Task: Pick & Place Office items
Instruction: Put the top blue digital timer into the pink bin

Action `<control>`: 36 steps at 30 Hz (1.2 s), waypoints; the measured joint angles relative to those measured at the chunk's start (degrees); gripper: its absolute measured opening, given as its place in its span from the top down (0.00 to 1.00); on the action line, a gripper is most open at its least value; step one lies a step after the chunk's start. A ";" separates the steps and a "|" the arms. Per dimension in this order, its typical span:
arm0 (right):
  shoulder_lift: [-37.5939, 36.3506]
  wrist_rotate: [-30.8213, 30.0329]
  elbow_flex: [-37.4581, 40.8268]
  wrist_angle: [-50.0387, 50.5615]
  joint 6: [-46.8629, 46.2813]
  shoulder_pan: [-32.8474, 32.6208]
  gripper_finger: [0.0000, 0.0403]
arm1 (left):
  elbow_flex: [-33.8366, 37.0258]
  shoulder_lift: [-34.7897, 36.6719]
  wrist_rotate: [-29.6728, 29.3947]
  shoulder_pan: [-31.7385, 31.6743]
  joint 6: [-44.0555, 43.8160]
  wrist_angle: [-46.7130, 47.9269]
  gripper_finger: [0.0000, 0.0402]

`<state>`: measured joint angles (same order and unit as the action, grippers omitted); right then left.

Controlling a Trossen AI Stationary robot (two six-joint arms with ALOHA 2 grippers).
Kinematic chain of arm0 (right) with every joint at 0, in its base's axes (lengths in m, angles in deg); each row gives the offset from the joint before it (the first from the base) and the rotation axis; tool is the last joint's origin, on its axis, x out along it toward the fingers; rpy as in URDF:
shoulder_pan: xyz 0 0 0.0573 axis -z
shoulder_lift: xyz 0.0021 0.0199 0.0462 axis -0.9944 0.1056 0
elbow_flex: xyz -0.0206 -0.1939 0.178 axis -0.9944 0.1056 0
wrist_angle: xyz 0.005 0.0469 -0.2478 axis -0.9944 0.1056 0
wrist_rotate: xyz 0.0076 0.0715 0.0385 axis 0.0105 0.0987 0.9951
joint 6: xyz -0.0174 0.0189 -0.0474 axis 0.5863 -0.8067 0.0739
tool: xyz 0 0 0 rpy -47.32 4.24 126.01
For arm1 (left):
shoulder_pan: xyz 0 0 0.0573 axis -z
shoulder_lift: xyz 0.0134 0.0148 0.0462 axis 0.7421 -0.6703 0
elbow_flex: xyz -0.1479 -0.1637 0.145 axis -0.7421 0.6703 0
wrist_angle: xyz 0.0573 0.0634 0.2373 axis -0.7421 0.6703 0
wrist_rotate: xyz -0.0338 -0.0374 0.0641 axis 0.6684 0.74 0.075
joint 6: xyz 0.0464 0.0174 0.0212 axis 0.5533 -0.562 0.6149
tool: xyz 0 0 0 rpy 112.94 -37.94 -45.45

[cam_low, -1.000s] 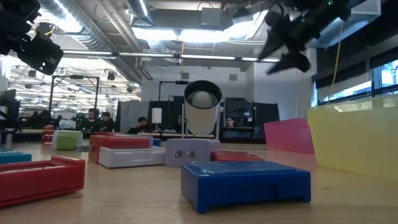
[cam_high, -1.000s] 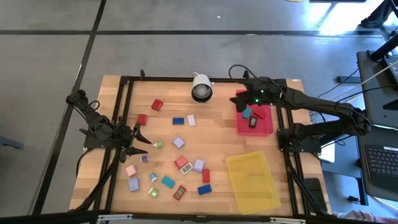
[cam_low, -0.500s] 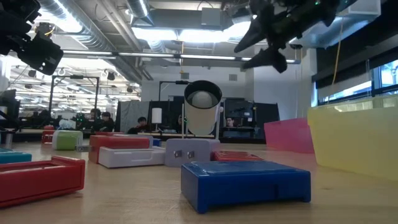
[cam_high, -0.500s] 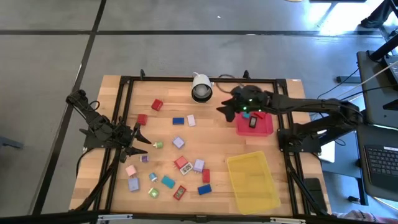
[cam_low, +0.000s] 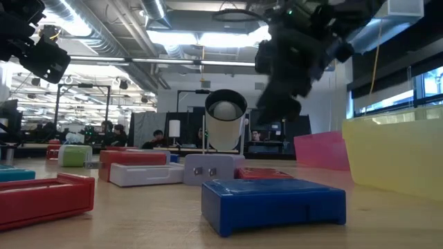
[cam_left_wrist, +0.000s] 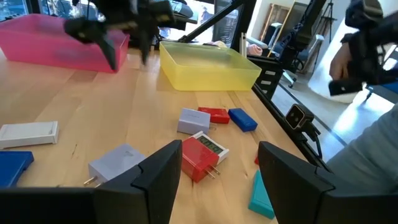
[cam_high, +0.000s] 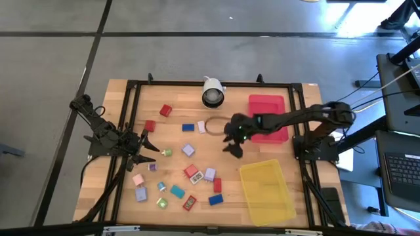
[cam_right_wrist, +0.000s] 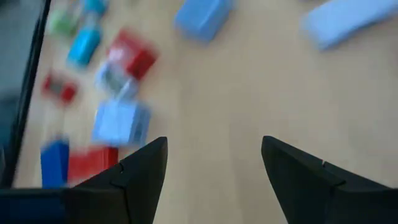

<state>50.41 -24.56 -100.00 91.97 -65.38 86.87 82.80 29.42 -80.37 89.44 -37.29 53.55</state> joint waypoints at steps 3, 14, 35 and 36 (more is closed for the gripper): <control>2.71 2.68 0.00 -0.21 7.95 -2.77 0.35 | -0.02 0.00 0.02 0.01 0.00 -0.02 0.48; 4.28 1.74 0.00 -2.38 15.84 -7.16 0.40 | 0.02 0.00 1.09 0.01 6.51 3.33 0.48; 2.66 15.50 0.02 3.43 38.94 -11.08 0.40 | 0.02 0.00 5.98 0.01 4.09 3.46 0.48; 2.68 15.23 0.02 3.39 39.63 -11.53 0.40 | 0.02 0.00 5.98 -0.01 4.06 3.45 0.48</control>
<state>53.10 -9.32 -99.98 95.37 -25.75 75.34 82.82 29.42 -74.39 89.43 -33.23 57.00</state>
